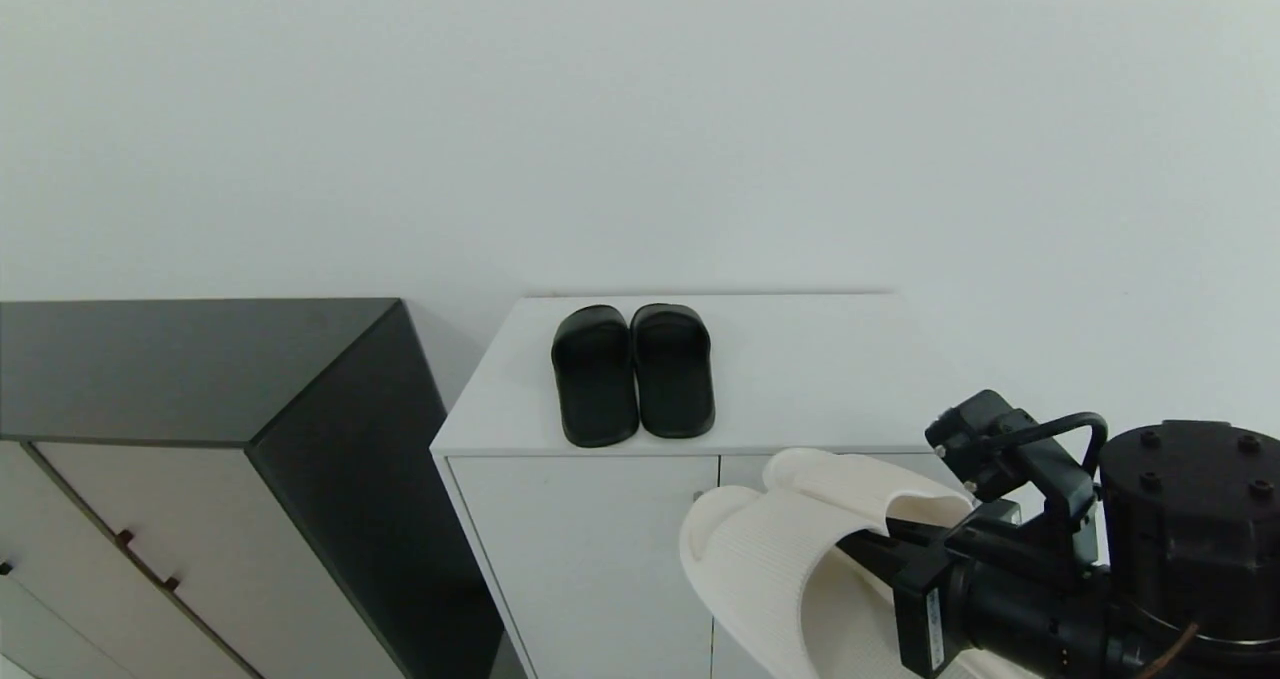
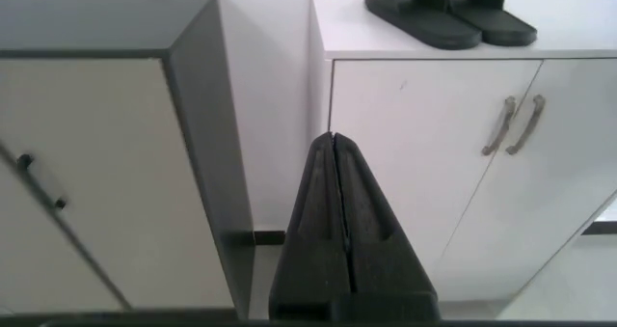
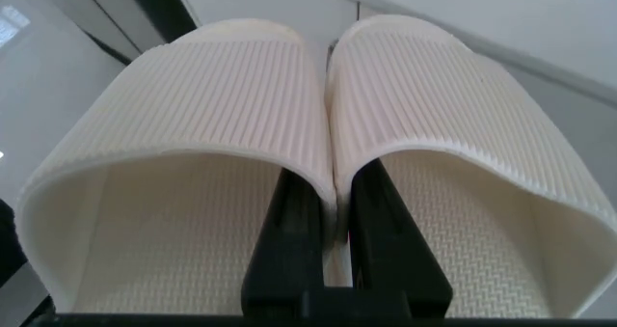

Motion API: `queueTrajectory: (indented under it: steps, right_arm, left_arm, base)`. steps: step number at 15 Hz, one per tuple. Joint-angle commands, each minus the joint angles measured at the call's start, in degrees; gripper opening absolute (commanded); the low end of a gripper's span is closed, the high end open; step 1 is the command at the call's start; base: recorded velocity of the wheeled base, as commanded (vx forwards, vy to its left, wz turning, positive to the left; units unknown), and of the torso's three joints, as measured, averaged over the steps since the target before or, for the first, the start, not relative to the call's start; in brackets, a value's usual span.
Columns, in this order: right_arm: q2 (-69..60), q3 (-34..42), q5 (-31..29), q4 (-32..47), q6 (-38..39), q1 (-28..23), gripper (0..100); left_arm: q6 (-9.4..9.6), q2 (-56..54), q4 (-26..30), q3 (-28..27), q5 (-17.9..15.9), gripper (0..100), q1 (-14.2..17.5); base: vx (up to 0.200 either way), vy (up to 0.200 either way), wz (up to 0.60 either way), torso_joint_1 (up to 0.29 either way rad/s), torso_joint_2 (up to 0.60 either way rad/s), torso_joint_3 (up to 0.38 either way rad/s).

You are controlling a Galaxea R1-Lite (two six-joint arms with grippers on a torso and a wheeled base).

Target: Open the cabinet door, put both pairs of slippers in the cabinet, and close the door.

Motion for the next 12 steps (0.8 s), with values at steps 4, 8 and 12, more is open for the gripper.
queueTrajectory:
  steps: [4, 8, 12]
  right_arm:
    - [-2.06, 2.19, 2.01, -0.96, -1.44, -0.64, 0]
    - [-2.59, 2.89, 2.1, -0.96, -1.88, -0.64, 0]
    - [-3.03, 3.51, 2.19, -0.96, -1.88, -0.64, 0]
  left_arm:
    - [-0.17, 0.08, 0.02, 0.0, 0.05, 0, 0.01]
    - [0.36, -0.01, 0.02, 0.0, 0.32, 0, 0.01]
    - [0.27, -0.01, 0.02, 0.0, 0.14, 0, 0.01]
  base:
    - [-0.05, 0.0, 0.0, -0.001, 0.0, 0.001]
    - [0.0, 0.0, 0.0, 0.014, 0.0, 0.001]
    - [0.0, 0.0, 0.0, 0.0, 0.0, 0.0]
